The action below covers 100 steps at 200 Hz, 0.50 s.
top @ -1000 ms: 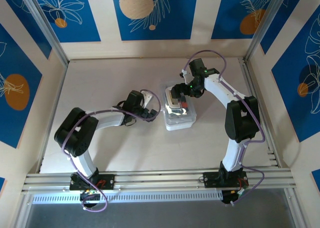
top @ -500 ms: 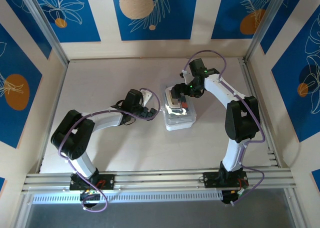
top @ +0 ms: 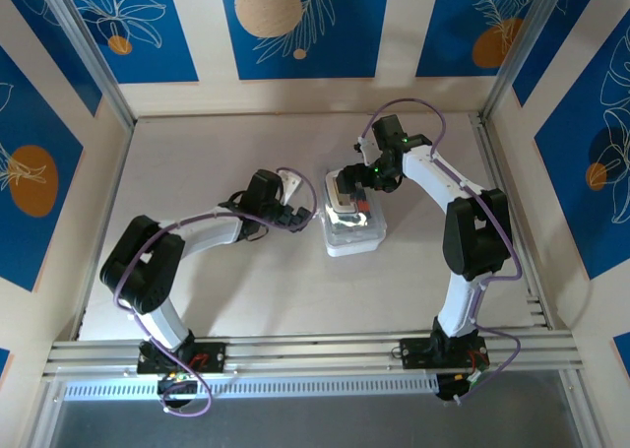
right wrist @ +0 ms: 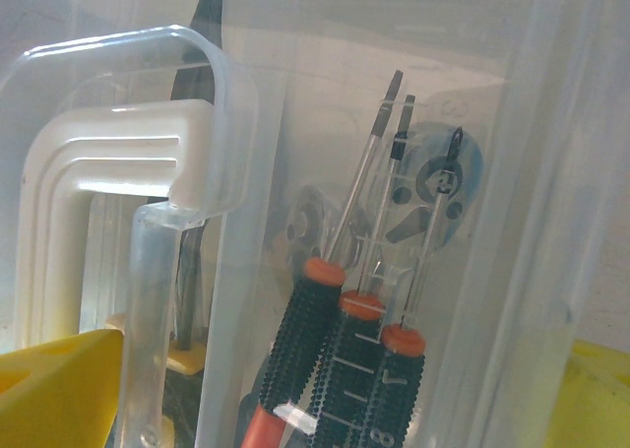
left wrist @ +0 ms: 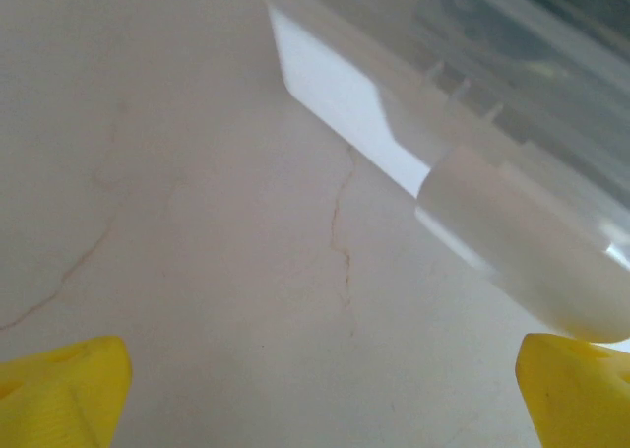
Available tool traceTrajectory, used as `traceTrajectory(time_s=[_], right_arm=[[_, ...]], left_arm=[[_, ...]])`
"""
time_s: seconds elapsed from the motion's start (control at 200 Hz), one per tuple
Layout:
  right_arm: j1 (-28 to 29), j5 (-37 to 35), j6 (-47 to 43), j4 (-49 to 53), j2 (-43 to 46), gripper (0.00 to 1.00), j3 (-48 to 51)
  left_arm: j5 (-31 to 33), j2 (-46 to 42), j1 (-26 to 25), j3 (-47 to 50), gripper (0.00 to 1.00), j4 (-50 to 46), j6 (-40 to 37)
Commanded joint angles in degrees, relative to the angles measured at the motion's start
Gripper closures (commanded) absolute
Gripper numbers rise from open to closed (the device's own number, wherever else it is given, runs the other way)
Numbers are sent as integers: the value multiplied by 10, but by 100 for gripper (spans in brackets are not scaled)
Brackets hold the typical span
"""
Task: Pack the tool kit
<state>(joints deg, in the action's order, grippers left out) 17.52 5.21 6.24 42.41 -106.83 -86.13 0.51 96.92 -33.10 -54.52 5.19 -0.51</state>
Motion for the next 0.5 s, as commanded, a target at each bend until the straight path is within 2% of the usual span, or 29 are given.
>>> traceTrajectory(time_s=[0.0, 0.495], right_arm=[[21, 72, 3, 28, -7, 2, 20], [18, 72, 1, 29, -2, 2, 28]], left_arm=[[-2, 5, 6, -19, 0, 12, 3], [-26, 33, 7, -26, 0, 32, 23]])
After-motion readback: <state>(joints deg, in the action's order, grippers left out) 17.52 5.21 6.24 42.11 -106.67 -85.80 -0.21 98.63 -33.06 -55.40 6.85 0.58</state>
